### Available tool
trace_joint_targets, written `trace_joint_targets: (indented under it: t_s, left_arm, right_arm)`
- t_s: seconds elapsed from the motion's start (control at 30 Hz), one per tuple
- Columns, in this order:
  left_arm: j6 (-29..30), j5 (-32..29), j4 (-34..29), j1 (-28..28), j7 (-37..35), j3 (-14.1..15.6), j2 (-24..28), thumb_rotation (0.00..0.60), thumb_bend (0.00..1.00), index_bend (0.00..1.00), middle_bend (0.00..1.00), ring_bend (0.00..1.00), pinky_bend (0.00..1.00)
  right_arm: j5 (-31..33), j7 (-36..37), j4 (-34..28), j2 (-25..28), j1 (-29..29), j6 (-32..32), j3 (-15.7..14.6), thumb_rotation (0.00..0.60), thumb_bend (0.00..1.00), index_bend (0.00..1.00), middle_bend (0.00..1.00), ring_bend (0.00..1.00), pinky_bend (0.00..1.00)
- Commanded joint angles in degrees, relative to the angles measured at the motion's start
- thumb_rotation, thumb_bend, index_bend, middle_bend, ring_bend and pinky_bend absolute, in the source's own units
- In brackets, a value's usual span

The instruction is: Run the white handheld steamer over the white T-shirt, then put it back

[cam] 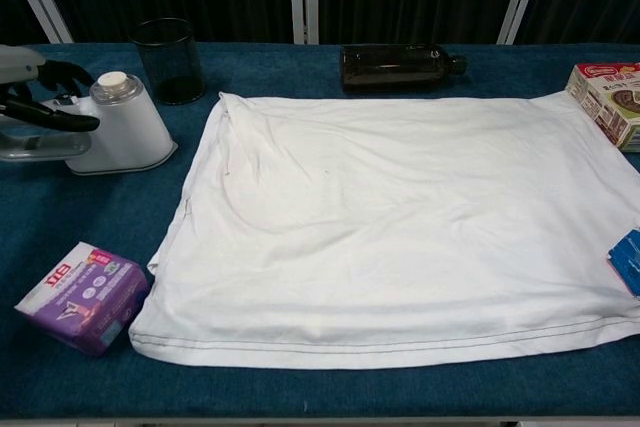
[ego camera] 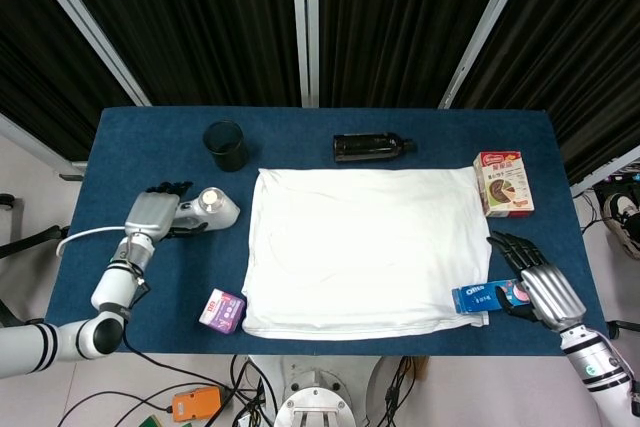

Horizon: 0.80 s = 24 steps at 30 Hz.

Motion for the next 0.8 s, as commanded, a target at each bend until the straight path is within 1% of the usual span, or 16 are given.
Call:
trace_joint_targets:
  t_s: [0.03, 0.13, 0.2, 0.23, 0.27, 0.3, 0.33, 0.37, 0.4, 0.47, 0.53, 0.7, 0.8]
  left_arm:
    - [3.80, 4.51, -4.34, 2.66, -2.41, -0.44, 3.54, 0.175, 0.09, 0.00, 0.04, 0.02, 0.11]
    - [9.27, 9.25, -7.70, 6.44, -6.29, -0.81, 6.87, 0.215, 0.09, 0.00, 0.04, 0.02, 0.08]
    - [14.22, 13.06, -8.27, 9.80, -9.27, -0.77, 8.47, 0.259, 0.09, 0.00, 0.04, 0.02, 0.06]
    - [16.34, 14.68, -8.02, 11.37, -10.69, -0.64, 8.96, 0.282, 0.09, 0.00, 0.04, 0.02, 0.05]
    - [18.51, 16.07, -7.63, 13.00, -12.20, -0.58, 9.28, 0.320, 0.09, 0.00, 0.04, 0.02, 0.03]
    - [20.50, 17.56, -7.19, 14.63, -13.77, -0.39, 9.59, 0.371, 0.09, 0.00, 0.04, 0.02, 0.01]
    - [22.70, 19.63, -6.45, 16.75, -16.13, 0.04, 10.03, 0.408, 0.09, 0.00, 0.04, 0.02, 0.00]
    - [24.12, 20.93, -6.08, 18.37, -17.98, 0.41, 10.36, 0.458, 0.09, 0.00, 0.04, 0.02, 0.00]
    - [25.22, 22.21, -5.95, 19.92, -19.82, 0.93, 10.79, 0.515, 0.09, 0.00, 0.04, 0.01, 0.00]
    - [27.24, 25.03, -5.77, 23.36, -23.89, 2.33, 11.87, 0.555, 0.09, 0.01, 0.04, 0.00, 0.00]
    - [29.49, 27.47, -5.37, 26.62, -26.45, 3.69, 12.27, 0.567, 0.09, 0.02, 0.03, 0.00, 0.00]
    - [34.37, 31.60, -4.93, 33.32, -28.11, 6.24, 11.28, 0.570, 0.09, 0.02, 0.02, 0.00, 0.00]
    - [36.47, 33.53, -4.58, 36.13, -28.46, 6.72, 10.58, 0.570, 0.09, 0.03, 0.03, 0.00, 0.00]
  right_arm:
    - [0.64, 0.43, -0.02, 0.55, -0.44, 0.67, 0.39, 0.600, 0.67, 0.06, 0.10, 0.02, 0.11]
    - [2.10, 1.54, 0.26, 1.44, -1.17, 1.84, 1.24, 0.600, 0.67, 0.06, 0.10, 0.02, 0.11]
    - [3.61, 2.52, 0.62, 2.30, -1.76, 2.44, 1.93, 0.600, 0.67, 0.06, 0.10, 0.02, 0.11]
    - [4.39, 2.78, 0.71, 2.78, -2.02, 2.51, 2.19, 0.600, 0.65, 0.05, 0.10, 0.02, 0.11]
    - [5.21, 2.83, 0.64, 3.37, -2.29, 2.36, 2.35, 0.600, 0.59, 0.04, 0.10, 0.02, 0.11]
    - [5.98, 2.61, 0.39, 4.11, -2.52, 2.07, 2.42, 0.600, 0.49, 0.03, 0.10, 0.02, 0.11]
    - [6.92, 1.98, -0.11, 5.05, -2.87, 2.01, 2.64, 0.600, 0.36, 0.01, 0.10, 0.02, 0.11]
    - [7.45, 1.42, -0.45, 5.57, -3.19, 2.35, 2.90, 0.600, 0.22, 0.00, 0.09, 0.02, 0.10]
    - [7.89, 0.99, -0.71, 5.94, -3.54, 2.85, 3.21, 0.600, 0.13, 0.00, 0.09, 0.01, 0.10]
    - [8.52, 0.57, -1.08, 6.56, -4.22, 3.83, 3.74, 0.600, 0.03, 0.00, 0.07, 0.00, 0.08]
    - [8.67, 0.72, -1.27, 6.92, -4.79, 4.69, 4.10, 0.600, 0.00, 0.00, 0.06, 0.00, 0.04]
    - [8.27, 0.73, -1.78, 7.22, -5.82, 5.84, 4.35, 0.600, 0.00, 0.00, 0.05, 0.00, 0.02]
    - [7.39, 0.91, -2.33, 7.34, -6.38, 6.82, 4.34, 0.600, 0.00, 0.00, 0.05, 0.00, 0.02]
